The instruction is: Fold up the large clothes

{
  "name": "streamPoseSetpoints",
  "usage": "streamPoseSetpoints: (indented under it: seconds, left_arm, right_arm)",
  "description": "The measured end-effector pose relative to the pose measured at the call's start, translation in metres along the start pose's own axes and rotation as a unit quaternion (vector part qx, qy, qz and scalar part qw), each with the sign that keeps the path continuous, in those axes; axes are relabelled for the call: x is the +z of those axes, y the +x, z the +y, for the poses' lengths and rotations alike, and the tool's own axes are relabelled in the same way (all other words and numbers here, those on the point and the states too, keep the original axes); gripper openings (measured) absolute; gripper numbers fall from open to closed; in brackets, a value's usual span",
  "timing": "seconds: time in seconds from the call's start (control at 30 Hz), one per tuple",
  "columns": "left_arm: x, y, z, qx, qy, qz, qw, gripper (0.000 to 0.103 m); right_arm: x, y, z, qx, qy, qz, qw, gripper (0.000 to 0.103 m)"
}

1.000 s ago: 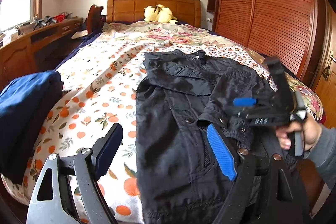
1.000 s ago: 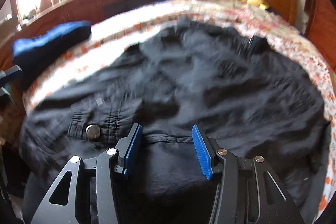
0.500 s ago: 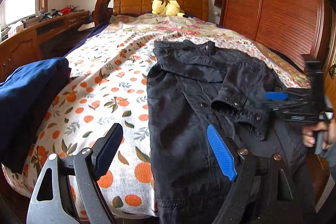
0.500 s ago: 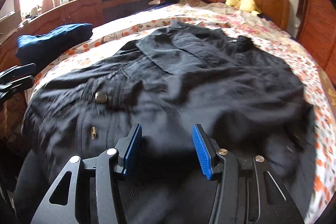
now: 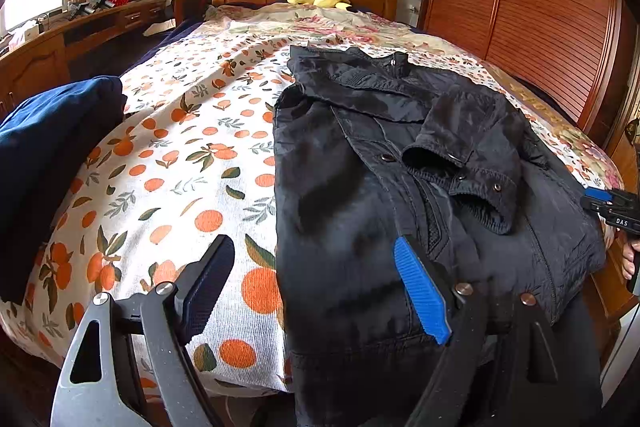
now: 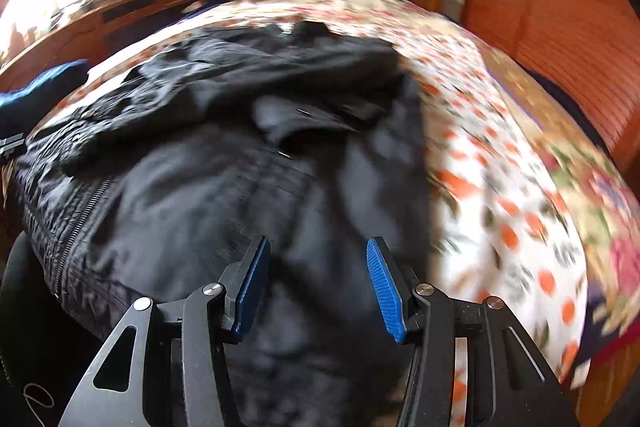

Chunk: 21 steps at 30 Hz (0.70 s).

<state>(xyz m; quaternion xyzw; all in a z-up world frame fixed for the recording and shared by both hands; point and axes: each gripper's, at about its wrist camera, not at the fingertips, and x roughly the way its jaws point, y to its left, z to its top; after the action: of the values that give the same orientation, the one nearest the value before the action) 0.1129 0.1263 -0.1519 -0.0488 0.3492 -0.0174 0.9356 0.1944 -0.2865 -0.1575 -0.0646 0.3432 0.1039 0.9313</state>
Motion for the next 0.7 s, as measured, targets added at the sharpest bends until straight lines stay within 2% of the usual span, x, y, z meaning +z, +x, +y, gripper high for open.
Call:
streamPoseSetpoints:
  seconds: [0.07,0.27,0.7]
  left_arm:
    - [-0.001,-0.001,-0.001,-0.003,0.000,0.000,1.0000,0.082]
    - [-0.009,-0.001,-0.006,-0.016,0.013,0.011,0.9997,0.062]
    - [-0.025,-0.003,-0.001,-0.019,0.006,0.030,0.9993,0.059]
  right_arm:
    - [-0.005,-0.005,-0.010,-0.001,0.020,0.004,1.000,0.052]
    - [-0.012,-0.009,-0.024,-0.005,0.041,0.013,0.999,0.052]
    - [-0.024,-0.015,-0.023,0.008,0.040,0.019,0.999,0.052]
